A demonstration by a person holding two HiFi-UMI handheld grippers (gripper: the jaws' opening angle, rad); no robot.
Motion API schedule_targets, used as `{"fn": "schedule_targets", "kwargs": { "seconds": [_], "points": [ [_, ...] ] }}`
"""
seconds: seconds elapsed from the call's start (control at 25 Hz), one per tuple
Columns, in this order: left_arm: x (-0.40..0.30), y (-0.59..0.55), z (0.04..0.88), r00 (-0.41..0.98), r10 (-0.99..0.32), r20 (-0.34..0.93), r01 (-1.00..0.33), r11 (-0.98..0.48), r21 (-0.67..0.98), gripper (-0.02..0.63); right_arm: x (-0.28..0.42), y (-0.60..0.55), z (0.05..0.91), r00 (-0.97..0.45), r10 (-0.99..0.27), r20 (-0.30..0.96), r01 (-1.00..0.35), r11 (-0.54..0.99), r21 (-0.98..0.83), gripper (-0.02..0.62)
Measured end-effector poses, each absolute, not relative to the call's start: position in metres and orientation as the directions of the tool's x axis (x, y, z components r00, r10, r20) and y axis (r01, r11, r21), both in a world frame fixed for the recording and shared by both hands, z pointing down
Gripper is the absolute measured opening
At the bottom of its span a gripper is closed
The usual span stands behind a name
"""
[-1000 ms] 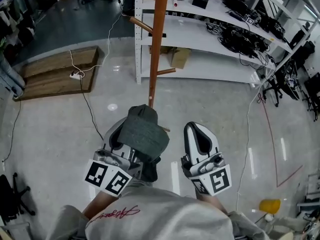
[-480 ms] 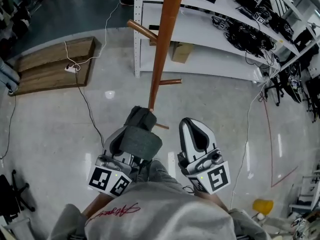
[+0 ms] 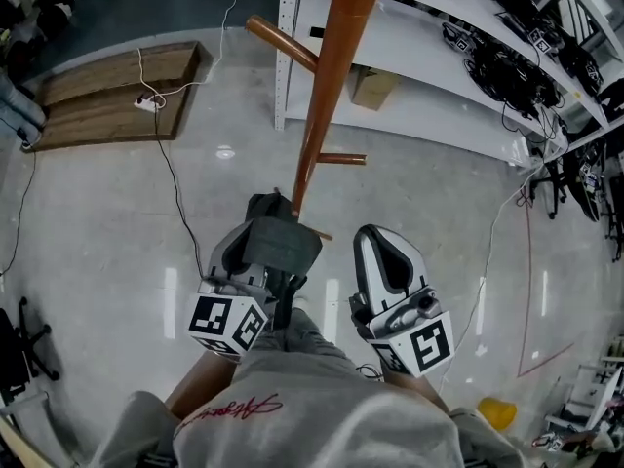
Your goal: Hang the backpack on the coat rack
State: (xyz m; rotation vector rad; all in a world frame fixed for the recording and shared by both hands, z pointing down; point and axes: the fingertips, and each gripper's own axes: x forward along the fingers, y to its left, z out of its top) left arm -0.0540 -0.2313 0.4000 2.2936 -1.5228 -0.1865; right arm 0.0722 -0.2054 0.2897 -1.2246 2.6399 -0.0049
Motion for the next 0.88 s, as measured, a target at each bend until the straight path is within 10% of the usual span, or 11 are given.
{"fn": "schedule_targets", "kwargs": {
  "seconds": [0.88],
  "points": [
    [-0.056,-0.295,0.475,0.226,-0.919,0.322,-0.941,-0.12,0.318,0.037,0.101,-0.23,0.332,-0.638,-0.758,-0.136,-0.735,0.652,-0.186,0.021]
  ]
}}
